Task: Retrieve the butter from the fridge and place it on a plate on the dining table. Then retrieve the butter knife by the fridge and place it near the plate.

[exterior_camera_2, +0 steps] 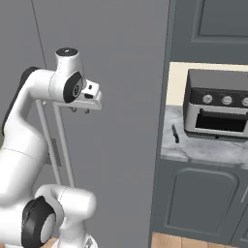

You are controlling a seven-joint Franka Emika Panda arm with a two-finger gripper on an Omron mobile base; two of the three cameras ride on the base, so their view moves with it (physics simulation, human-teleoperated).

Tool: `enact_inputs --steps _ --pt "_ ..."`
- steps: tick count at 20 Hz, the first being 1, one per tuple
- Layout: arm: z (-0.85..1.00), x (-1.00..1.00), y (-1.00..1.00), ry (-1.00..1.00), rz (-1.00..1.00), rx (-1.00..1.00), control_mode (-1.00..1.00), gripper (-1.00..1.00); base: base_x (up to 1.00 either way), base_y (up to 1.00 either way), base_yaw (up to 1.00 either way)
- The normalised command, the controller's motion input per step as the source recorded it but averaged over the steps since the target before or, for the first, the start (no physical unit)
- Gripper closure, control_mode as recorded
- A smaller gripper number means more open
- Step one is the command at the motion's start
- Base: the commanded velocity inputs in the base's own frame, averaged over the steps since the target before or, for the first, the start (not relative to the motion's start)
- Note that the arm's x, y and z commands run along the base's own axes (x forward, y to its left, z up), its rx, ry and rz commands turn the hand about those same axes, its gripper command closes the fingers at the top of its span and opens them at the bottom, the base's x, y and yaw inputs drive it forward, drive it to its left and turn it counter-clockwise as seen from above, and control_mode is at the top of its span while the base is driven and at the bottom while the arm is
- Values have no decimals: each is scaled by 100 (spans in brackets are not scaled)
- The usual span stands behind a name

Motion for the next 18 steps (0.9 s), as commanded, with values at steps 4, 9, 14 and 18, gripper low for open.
enact_inputs --steps 4,9,14,18 --pt "-1 -7 -4 -1 0 0 -100 -100 0 0 0" --pt "-60 -24 21 -16 -4 -3 -100 -100 0 0 0" --pt "-16 -1 9 0 -2 -3 100 -100 0 0 0" --pt "0 0 0 0 0 0 100 -100 -34 4 0"
